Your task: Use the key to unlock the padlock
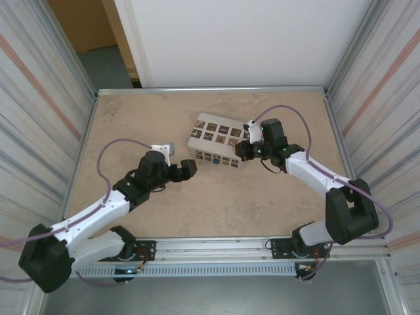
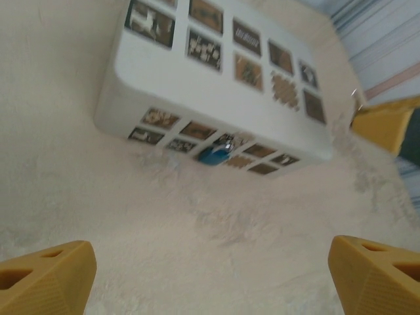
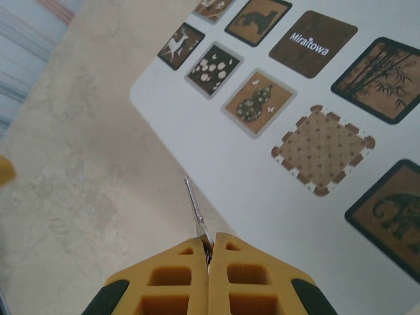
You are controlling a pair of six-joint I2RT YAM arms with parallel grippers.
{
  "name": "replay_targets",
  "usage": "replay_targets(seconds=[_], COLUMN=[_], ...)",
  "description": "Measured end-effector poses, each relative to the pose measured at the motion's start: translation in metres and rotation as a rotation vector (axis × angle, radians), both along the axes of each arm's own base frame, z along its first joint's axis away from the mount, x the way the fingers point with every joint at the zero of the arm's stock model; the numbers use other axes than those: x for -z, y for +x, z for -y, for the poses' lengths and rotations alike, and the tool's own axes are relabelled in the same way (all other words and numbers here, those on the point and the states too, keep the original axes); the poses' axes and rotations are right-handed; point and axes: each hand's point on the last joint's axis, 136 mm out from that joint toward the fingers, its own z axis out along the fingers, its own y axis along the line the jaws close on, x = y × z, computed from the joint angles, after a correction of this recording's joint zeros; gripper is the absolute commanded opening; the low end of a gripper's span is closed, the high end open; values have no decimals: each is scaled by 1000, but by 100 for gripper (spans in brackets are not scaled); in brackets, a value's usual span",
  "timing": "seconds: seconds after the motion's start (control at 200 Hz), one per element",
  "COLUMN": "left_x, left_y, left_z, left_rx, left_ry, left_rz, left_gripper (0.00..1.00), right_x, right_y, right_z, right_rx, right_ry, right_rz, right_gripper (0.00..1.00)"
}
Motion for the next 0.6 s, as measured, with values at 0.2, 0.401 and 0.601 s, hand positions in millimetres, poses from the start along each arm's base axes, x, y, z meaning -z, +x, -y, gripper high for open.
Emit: replay_targets(seconds=[0.2, 0.401, 0.601], left_x=[41, 53, 68], left_y=[2, 19, 32], left_z=[19, 37, 46], left_rx=[73, 107, 124], left_ry=[37, -15, -36], left_rz=[-123, -154, -187], left_gripper=[89, 87, 85], right_x=[19, 32, 44], right_y=[12, 22, 25], right_z=[-3, -2, -2], right_rx=[5, 24, 29], right_ry=[40, 69, 81], right_rz=[-52, -82, -106], right_gripper=[0, 0, 0])
